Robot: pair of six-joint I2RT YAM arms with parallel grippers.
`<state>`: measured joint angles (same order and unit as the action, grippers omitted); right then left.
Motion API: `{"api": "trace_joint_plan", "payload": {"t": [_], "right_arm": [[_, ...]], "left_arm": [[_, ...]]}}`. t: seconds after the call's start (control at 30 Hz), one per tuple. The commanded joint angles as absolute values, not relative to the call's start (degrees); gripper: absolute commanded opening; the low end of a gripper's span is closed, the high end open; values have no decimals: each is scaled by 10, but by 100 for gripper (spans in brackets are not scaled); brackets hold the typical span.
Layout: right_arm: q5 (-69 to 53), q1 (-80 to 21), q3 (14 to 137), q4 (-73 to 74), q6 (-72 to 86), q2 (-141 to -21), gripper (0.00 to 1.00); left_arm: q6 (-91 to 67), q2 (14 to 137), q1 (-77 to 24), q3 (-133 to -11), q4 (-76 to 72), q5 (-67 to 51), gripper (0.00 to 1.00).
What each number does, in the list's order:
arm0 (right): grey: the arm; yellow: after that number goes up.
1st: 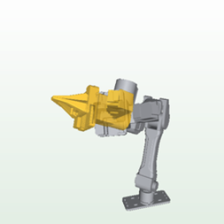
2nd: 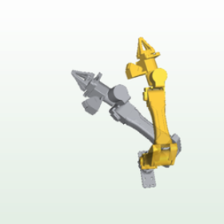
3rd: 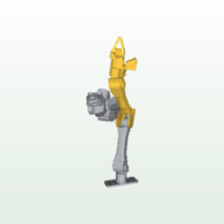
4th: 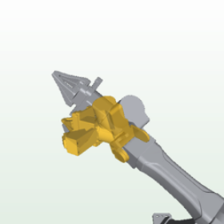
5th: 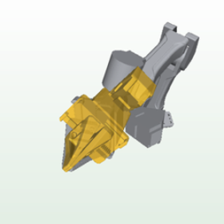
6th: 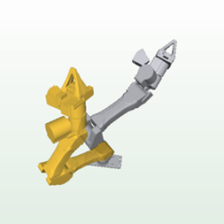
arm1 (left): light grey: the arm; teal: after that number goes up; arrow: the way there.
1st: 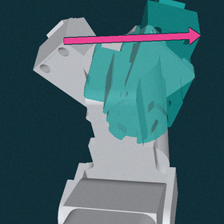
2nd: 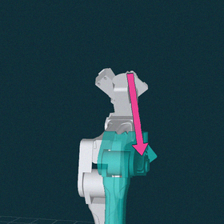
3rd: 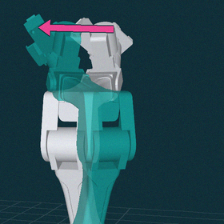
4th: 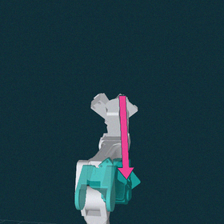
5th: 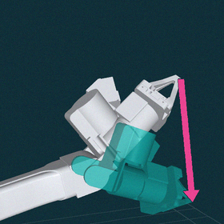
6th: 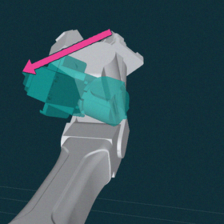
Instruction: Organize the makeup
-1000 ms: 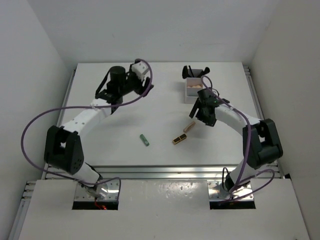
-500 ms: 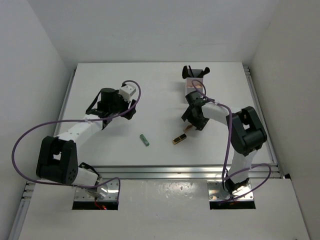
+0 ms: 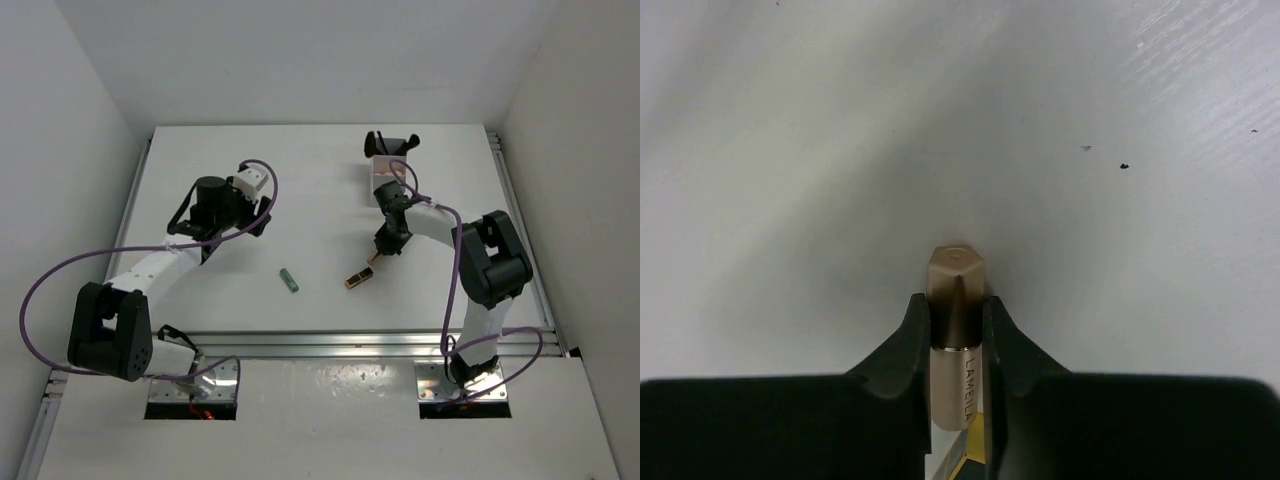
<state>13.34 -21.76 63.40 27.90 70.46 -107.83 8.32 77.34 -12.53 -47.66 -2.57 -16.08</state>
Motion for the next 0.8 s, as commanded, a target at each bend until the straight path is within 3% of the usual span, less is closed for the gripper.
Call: {"api": "trace_joint_plan", "payload": {"t": [0.0, 0.03, 0.27, 0.53, 0.63, 0.77], "right_arm": [[162, -214, 630, 296, 694, -1098, 8], [163, -213, 635, 291, 687, -1099, 1], [120, -212, 669, 129, 574, -1069, 0], [82, -220, 713, 8, 201, -966, 0], [79, -216, 669, -122, 31, -968, 0], [39, -193, 649, -342, -51, -1028, 0]], "left_arm": [[76, 757, -119, -469, -47, -164, 72], [76, 757, -119, -469, -47, -164, 72], [87, 757, -119, -481, -36, -170, 72], [114, 788, -119, -504, 16, -204, 72], [164, 812, -119, -522, 30, -226, 70], [210, 839, -119, -561, 73, -252, 69]]}}
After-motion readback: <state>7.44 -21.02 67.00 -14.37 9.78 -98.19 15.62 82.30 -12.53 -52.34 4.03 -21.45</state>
